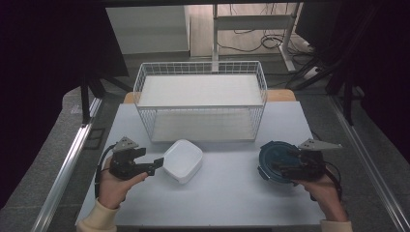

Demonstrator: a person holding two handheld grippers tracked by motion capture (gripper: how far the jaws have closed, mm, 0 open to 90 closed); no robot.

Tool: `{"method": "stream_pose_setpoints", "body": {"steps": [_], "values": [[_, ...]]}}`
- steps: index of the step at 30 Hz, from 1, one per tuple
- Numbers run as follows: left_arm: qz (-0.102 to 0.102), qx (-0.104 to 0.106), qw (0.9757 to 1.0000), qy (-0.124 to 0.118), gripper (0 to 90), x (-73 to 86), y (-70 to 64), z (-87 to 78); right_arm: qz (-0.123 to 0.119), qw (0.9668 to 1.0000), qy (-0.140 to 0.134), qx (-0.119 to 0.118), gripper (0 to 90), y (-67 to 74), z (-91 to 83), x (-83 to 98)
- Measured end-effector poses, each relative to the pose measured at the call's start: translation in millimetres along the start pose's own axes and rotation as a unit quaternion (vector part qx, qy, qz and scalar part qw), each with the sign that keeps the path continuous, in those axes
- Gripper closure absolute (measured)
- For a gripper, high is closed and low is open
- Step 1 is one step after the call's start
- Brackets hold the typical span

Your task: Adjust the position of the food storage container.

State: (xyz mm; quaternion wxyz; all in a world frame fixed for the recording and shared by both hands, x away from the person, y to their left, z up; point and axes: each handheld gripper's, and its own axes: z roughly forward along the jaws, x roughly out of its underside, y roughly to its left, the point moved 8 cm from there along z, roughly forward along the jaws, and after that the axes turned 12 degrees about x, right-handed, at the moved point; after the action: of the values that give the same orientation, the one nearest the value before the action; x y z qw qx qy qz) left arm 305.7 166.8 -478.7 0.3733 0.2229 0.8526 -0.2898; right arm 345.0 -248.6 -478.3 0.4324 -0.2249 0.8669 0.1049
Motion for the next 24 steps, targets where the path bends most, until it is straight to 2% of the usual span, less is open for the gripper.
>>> {"method": "stream_pose_setpoints", "body": {"steps": [4,11,18,24], "values": [[-0.001,0.008,1.0,0.005,21.2,0.4,-1.4,2.0,0.003,1.0,0.0,0.002,17.2,-2.2,-0.4,0.9],[-0.002,-0.004,0.9999,0.016,18.6,0.6,-1.2,4.2,0.0,1.0,0.007,0.002,17.6,0.2,-0.1,3.7],[0.01,0.012,0.9996,0.024,18.3,-0.4,-9.1,8.5,0.004,0.9999,0.007,0.01,19.0,-3.7,-4.9,5.4],[0.009,0.006,0.9998,0.018,18.0,-2.2,-8.5,5.2,0.0,0.9999,0.009,0.013,20.0,-6.5,-3.3,3.1]]}}
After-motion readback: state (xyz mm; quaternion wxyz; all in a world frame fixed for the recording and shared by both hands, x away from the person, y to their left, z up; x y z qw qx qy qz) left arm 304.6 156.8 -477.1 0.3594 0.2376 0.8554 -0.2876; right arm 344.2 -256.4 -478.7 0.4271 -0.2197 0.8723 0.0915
